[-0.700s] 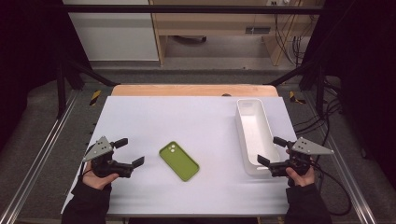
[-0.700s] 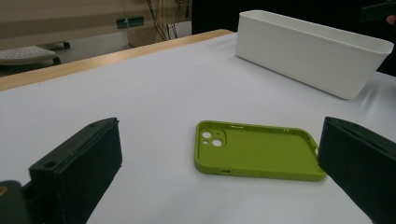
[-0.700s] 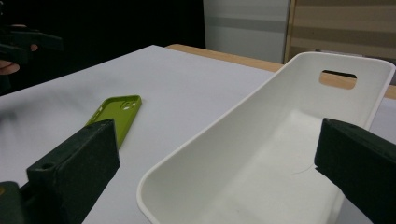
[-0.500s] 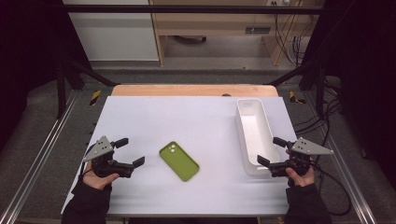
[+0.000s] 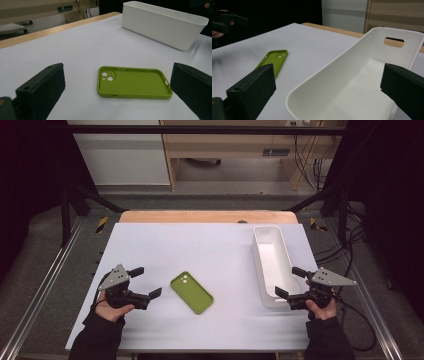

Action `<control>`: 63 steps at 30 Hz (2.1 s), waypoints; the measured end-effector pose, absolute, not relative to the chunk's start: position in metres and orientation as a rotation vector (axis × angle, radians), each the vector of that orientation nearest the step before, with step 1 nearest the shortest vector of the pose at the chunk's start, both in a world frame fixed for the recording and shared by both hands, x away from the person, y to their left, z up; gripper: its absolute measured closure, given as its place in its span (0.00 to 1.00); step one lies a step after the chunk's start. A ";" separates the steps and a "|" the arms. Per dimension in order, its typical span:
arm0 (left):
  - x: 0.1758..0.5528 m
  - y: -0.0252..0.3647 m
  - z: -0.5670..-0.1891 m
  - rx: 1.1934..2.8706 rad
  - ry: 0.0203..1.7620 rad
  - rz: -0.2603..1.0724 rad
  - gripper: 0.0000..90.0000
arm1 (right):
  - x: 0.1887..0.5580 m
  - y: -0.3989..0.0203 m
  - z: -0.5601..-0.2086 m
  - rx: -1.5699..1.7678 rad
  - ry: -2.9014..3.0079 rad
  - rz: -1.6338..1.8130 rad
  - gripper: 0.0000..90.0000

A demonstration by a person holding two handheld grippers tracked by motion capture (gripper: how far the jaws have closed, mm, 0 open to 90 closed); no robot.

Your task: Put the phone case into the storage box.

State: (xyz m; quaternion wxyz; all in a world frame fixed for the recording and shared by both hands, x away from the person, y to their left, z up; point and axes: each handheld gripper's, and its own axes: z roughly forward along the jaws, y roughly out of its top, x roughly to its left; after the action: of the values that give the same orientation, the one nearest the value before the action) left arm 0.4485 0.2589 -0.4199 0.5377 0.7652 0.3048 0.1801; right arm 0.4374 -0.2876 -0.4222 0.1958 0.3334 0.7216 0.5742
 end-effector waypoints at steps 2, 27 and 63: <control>0.449 0.257 -0.420 1.822 0.725 0.426 0.00 | 0.437 -0.288 -0.422 0.937 2.022 1.611 0.01; 0.465 0.224 -0.430 1.950 0.755 0.396 0.03 | 0.437 -0.287 -0.422 0.924 2.034 1.609 0.01; 0.474 0.207 -0.459 2.154 0.932 0.368 0.60 | 0.437 -0.287 -0.421 0.925 2.035 1.600 0.01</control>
State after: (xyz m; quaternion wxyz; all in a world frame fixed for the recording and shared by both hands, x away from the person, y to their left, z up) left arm 0.4736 0.2069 -0.4591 0.3738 0.8410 0.3639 0.1438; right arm 0.4373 -0.2871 -0.4215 0.1952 0.3300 0.7261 0.5708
